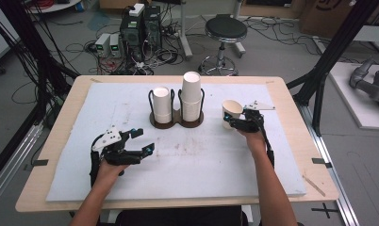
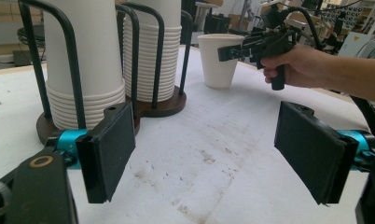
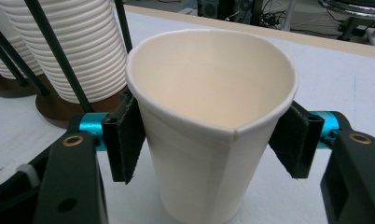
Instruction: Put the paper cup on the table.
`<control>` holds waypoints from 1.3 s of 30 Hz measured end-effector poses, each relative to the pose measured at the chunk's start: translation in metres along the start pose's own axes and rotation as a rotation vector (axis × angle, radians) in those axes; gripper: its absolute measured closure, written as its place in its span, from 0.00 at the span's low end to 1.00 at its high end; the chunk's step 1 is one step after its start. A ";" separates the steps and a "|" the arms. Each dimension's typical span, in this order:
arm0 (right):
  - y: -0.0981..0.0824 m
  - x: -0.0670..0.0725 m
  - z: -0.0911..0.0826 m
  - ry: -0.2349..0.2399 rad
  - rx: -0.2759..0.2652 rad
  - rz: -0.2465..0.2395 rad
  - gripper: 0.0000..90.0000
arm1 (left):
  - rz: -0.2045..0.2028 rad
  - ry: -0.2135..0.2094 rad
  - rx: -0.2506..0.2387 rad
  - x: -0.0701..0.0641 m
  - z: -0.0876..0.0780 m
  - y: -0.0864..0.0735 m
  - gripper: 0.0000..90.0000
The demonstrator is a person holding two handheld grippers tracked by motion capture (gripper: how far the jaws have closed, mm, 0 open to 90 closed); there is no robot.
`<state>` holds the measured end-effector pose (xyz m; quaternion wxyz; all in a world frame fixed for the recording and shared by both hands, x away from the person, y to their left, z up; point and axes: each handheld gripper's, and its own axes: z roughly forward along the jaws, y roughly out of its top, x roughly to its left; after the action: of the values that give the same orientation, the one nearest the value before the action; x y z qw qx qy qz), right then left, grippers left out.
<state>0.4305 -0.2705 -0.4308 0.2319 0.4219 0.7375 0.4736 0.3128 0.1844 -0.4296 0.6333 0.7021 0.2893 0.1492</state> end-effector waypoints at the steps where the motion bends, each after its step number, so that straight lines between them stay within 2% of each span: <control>1: -0.001 0.000 -0.001 0.001 0.001 0.008 0.37 | 0.000 0.002 -0.002 0.000 0.000 0.000 0.23; 8: -0.006 0.000 -0.006 0.003 0.001 -0.001 0.35 | 0.000 0.000 -0.001 0.000 0.000 0.000 0.23; 15: -0.013 -0.001 -0.010 0.020 0.001 0.028 0.23 | -0.002 0.003 -0.003 0.001 0.000 0.000 0.23; 24: -0.021 -0.003 -0.020 0.056 0.007 0.035 0.23 | -0.002 0.005 -0.002 0.001 0.000 0.000 0.23; 32: -0.021 0.001 -0.043 0.063 -0.007 0.010 0.23 | -0.003 0.007 -0.003 0.002 0.000 0.000 0.23; 37: -0.018 0.008 -0.057 0.073 -0.016 -0.040 0.23 | -0.003 0.013 -0.006 0.003 -0.001 0.001 0.23; 39: -0.019 0.013 -0.064 0.084 -0.039 -0.051 0.23 | -0.006 0.015 -0.014 0.003 -0.001 0.001 0.23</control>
<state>0.3688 -0.2956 -0.4185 0.2212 0.3780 0.7477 0.4991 0.3148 0.1875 -0.4292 0.6362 0.6957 0.2953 0.1547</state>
